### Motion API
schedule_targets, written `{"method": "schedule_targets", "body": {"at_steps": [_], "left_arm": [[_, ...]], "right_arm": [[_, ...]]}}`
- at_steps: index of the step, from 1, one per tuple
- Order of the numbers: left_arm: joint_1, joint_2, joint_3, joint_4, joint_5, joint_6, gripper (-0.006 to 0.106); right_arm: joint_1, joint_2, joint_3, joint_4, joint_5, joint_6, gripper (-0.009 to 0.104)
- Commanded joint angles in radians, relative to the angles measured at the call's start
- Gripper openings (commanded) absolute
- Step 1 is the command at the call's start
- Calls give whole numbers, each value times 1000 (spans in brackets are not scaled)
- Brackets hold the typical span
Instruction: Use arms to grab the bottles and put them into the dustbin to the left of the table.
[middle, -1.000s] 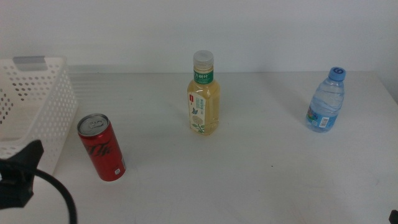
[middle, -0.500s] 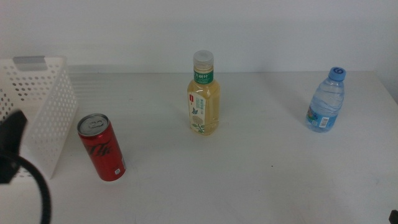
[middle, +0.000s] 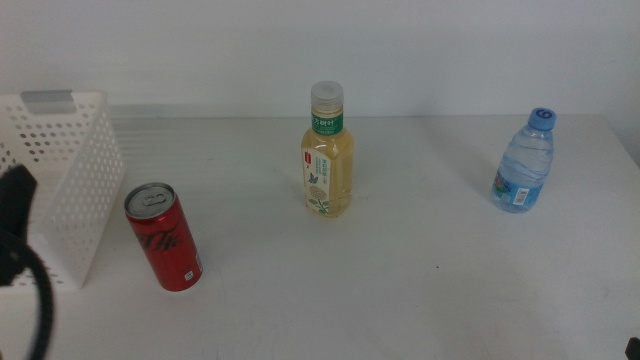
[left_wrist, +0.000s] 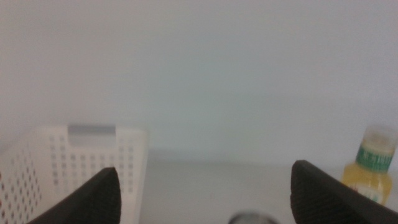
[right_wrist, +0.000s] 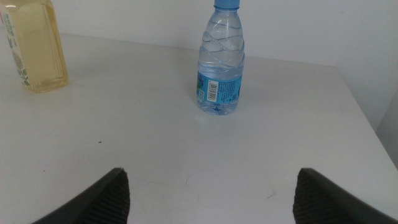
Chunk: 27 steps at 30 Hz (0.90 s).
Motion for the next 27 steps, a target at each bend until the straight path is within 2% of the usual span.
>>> {"method": "schedule_targets", "body": {"at_steps": [1, 5, 16, 22, 27], "left_arm": [[-10, 15, 1, 46, -55, -51, 90], [-58, 16, 102, 129, -196, -126, 90], [-72, 231, 177, 181, -296, -153, 90], [-72, 393, 177, 306, -407, -270, 90], [-72, 572, 178, 365, -586, -330, 90]], "right_arm": [[-5, -27, -7, -10, -73, -9, 70], [-5, -27, -7, -10, -73, -9, 70], [-5, -27, -7, -10, -73, -9, 70], [-5, -27, -7, -10, -73, -9, 70], [-5, -27, -7, -10, -73, -9, 70]]}}
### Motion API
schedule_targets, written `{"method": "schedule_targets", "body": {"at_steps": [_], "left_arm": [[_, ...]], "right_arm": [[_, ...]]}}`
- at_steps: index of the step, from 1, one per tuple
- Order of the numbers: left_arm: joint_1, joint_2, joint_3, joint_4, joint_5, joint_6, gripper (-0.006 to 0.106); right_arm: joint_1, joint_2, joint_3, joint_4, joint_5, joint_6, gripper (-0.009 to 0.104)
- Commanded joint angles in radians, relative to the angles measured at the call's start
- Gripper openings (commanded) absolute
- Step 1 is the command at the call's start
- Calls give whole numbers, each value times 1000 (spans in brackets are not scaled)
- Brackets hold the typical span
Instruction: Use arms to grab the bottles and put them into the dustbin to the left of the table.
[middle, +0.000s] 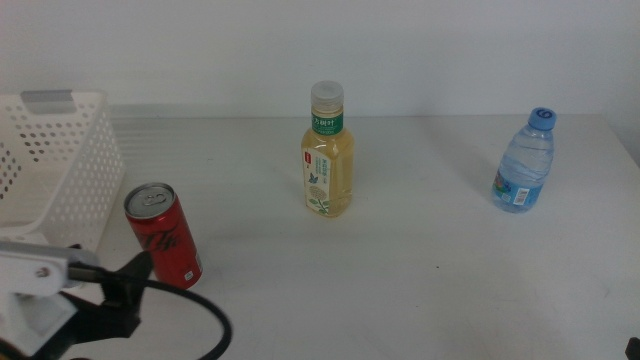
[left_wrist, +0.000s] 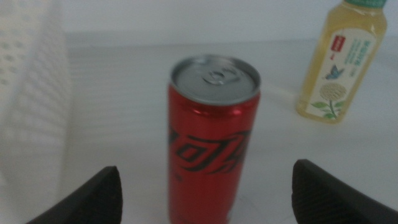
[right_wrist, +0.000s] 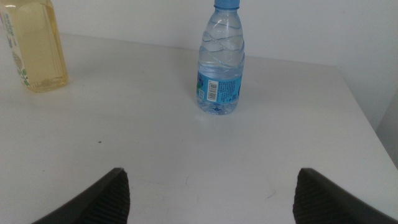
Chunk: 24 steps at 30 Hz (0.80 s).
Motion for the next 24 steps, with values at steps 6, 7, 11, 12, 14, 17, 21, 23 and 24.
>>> {"method": "schedule_targets", "body": {"at_steps": [6, 7, 11, 12, 14, 17, 21, 23, 24], "left_arm": [[-4, 260, -26, 53, -351, -42, 90], [-4, 294, -26, 53, -379, -41, 90], [-4, 428, -26, 53, -522, -32, 90], [-4, 464, -26, 53, -571, -30, 90], [-4, 527, -26, 49, -665, -29, 90], [-4, 640, -47, 52, -707, -40, 90], [-4, 668, -73, 71, -707, -37, 90], [-4, 666, -82, 57, -707, -34, 90], [-4, 666, -85, 52, -707, -34, 90]], "right_arm": [[-5, -27, -7, -10, -73, -9, 70], [-5, -27, -7, -10, -73, -9, 70], [-5, -27, -7, -10, -73, -9, 70], [-5, -27, -7, -10, -73, -9, 70], [-5, -27, -7, -10, -73, -9, 70], [-5, -27, -7, -10, -73, -9, 70], [-5, -27, -7, -10, -73, -9, 70], [-5, -27, -7, -10, -73, -9, 70], [-5, -27, -7, -10, -73, -9, 70]]}}
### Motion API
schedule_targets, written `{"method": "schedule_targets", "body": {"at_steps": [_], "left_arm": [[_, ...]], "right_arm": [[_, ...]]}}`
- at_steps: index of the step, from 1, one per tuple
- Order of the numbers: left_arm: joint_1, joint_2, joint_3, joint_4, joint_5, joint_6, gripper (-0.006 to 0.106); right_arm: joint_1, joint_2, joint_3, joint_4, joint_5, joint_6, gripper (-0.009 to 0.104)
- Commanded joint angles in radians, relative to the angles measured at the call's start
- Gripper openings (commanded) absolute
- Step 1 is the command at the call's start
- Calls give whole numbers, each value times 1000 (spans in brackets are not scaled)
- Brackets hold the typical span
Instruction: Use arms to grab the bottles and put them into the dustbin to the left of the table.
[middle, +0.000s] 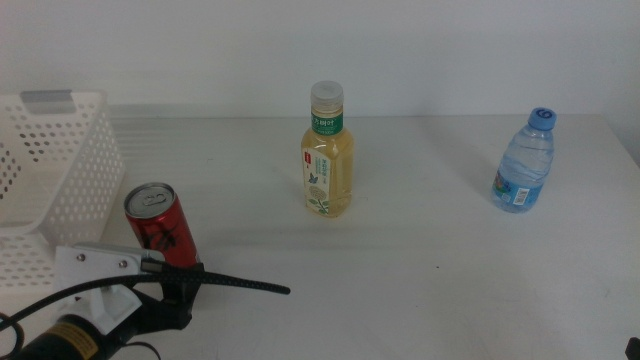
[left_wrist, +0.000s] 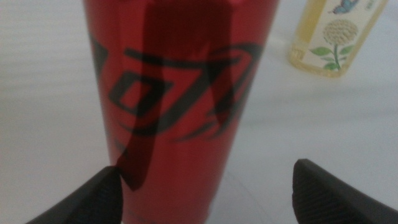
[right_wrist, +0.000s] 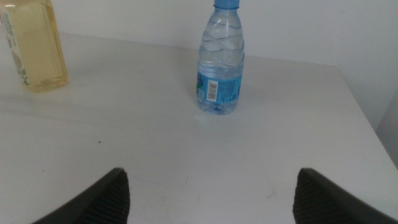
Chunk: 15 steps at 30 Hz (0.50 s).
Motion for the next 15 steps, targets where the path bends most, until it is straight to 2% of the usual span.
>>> {"method": "schedule_targets", "body": {"at_steps": [1, 15], "left_arm": [[-4, -24, -23, -21, -182, -8, 90], [-4, -17, -101, -67, -181, 37, 90]], "right_arm": [[-5, -27, -7, -10, -73, -9, 70], [-5, -27, -7, -10, -73, -9, 70]]}}
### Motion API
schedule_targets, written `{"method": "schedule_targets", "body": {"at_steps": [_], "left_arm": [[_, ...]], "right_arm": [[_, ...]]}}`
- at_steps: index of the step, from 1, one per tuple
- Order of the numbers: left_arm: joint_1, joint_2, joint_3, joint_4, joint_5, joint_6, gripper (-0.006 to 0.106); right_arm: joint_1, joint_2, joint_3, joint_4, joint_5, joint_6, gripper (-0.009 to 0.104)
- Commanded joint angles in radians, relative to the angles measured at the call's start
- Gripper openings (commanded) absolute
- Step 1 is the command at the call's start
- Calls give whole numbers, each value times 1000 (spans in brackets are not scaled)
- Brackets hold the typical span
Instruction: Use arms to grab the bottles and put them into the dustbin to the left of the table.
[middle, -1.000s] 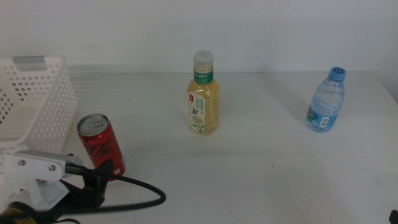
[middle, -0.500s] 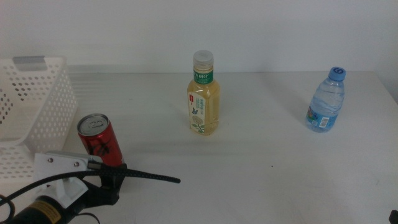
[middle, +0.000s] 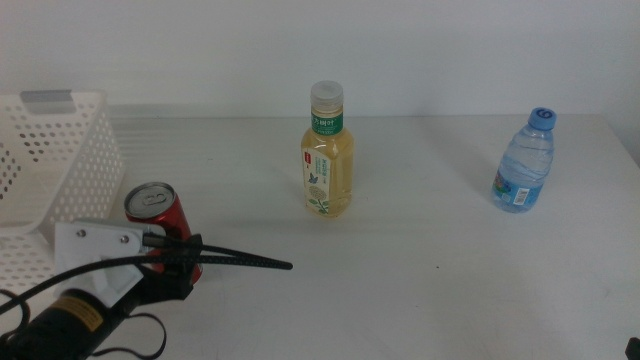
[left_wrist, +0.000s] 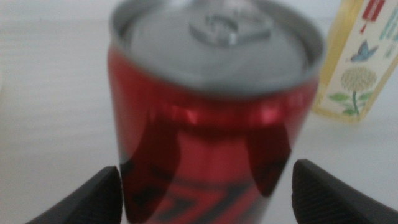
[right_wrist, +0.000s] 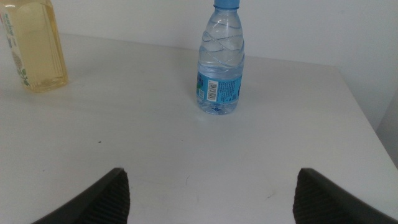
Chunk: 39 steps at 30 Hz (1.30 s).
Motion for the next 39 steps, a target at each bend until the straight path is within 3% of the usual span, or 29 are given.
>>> {"method": "schedule_targets", "body": {"at_steps": [1, 15, 22, 23, 24, 32, 39], "left_arm": [[-2, -18, -36, -18, -181, 1, 90], [-2, 35, -82, -18, -181, 25, 86], [-2, 35, -82, -18, -181, 27, 30], [-2, 35, -82, -6, -181, 27, 6], [-2, 32, -80, 15, -181, 27, -5], [-2, -90, -28, 64, -110, -60, -5], [-2, -371, -34, 72, 212, -102, -5]], "right_arm": [[-5, -27, -7, -10, -73, -9, 70], [-5, -27, -7, -10, -73, -9, 70], [-5, -27, -7, -10, -73, -9, 70], [-5, -27, -7, -10, -73, -9, 70], [-5, -27, -7, -10, -73, -9, 70], [-5, -27, -7, -10, -73, -9, 70], [-5, -27, -7, -10, -73, -9, 70]]}}
